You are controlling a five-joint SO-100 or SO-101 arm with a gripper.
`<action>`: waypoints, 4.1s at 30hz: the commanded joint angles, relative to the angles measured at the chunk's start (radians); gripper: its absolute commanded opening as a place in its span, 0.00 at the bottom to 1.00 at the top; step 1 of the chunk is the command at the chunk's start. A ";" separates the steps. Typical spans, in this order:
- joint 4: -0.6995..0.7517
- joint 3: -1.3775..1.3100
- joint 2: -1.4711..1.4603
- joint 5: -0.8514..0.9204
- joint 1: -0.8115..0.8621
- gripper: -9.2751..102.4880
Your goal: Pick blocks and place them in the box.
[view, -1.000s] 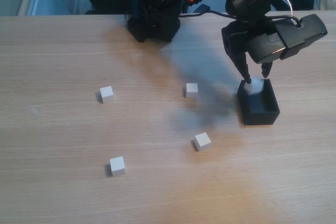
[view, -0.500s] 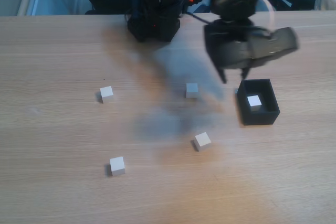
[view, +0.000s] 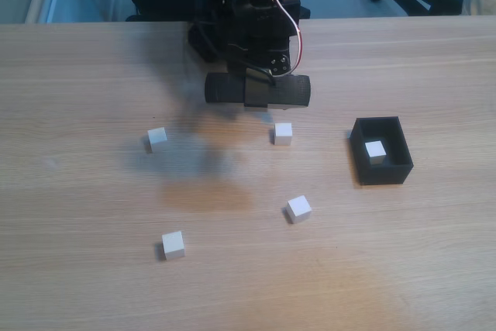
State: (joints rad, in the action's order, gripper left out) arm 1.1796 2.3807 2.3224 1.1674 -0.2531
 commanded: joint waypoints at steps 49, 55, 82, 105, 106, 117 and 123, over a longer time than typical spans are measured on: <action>-0.468 0.083 -0.265 -0.006 -0.078 0.20; -0.472 0.089 -0.249 0.000 -0.075 0.08; -0.299 -0.552 -0.408 -0.014 -0.459 0.13; -0.063 -0.476 -0.336 0.029 -0.144 0.20; -0.071 -0.453 -0.330 0.046 -0.109 0.21; -0.106 -0.347 -0.334 0.201 0.183 0.26; -0.153 -0.311 -0.345 0.261 0.244 0.27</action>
State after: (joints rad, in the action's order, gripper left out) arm 1.0508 2.0724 1.9589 1.4067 -0.0322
